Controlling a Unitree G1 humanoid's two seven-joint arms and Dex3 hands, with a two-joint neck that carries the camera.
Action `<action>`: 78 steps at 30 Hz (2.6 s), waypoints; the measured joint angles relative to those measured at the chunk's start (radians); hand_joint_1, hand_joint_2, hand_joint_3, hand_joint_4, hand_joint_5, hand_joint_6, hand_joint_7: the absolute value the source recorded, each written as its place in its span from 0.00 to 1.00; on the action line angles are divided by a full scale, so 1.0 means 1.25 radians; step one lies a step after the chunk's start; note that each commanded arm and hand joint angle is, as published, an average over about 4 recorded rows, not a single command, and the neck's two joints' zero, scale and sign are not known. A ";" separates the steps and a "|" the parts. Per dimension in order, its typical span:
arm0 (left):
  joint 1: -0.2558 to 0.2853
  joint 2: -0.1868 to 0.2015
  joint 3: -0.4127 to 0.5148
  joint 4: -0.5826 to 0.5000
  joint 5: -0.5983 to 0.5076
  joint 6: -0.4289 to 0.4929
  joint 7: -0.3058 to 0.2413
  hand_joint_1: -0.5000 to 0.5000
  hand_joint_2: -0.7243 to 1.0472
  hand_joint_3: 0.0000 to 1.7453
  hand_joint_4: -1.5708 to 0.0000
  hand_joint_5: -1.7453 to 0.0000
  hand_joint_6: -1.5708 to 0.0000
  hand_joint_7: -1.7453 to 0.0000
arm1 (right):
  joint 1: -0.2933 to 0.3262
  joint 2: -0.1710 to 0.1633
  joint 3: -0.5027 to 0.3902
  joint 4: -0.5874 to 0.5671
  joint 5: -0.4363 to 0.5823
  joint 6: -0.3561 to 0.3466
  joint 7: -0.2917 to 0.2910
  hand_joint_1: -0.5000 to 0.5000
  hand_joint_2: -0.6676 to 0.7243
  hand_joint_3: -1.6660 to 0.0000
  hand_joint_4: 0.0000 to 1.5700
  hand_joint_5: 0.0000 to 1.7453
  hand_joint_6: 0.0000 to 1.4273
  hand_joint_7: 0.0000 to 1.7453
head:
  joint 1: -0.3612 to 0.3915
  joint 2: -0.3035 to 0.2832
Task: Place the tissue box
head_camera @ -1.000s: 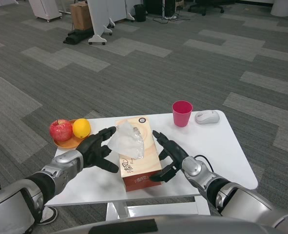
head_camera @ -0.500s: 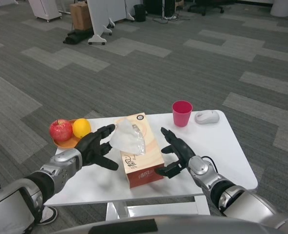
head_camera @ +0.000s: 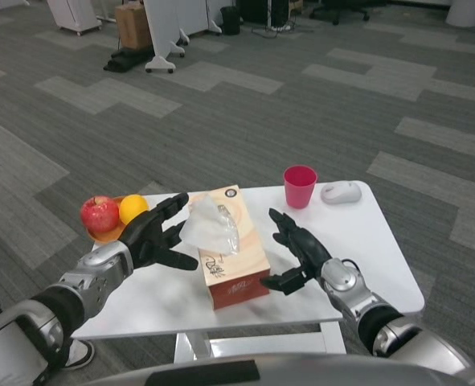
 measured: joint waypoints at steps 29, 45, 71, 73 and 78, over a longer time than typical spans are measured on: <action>0.115 0.046 0.281 -0.307 0.108 -0.054 -0.018 1.00 0.98 0.05 1.00 1.00 1.00 1.00 | 0.045 -0.020 -0.114 -0.343 -0.001 0.000 0.006 0.46 0.32 0.61 0.00 0.06 0.00 0.00 | -0.017 -0.006; 0.117 0.050 0.283 -0.325 0.109 -0.066 -0.017 1.00 0.95 0.05 1.00 1.00 1.00 1.00 | 0.045 -0.030 -0.120 -0.399 -0.001 0.000 0.006 0.46 0.32 0.67 0.00 0.08 0.00 0.00 | -0.013 0.004; 0.081 0.056 0.289 -0.322 0.133 -0.067 -0.008 1.00 0.95 0.05 1.00 1.00 1.00 1.00 | 0.037 -0.034 -0.129 -0.399 -0.006 0.000 0.006 0.43 0.36 0.71 0.00 0.06 0.00 0.00 | -0.027 0.011; 0.081 0.045 0.297 -0.321 0.145 -0.069 -0.006 1.00 0.95 0.05 1.00 1.00 1.00 1.00 | 0.037 -0.034 -0.132 -0.399 -0.006 0.000 0.006 0.42 0.36 0.71 0.00 0.06 0.00 0.00 | -0.029 0.013; 0.078 0.032 0.300 -0.311 0.157 -0.070 -0.005 1.00 0.95 0.05 1.00 1.00 1.00 1.00 | 0.036 -0.047 -0.133 -0.399 -0.006 0.000 0.006 0.46 0.36 0.71 0.00 0.06 0.00 0.00 | -0.029 0.014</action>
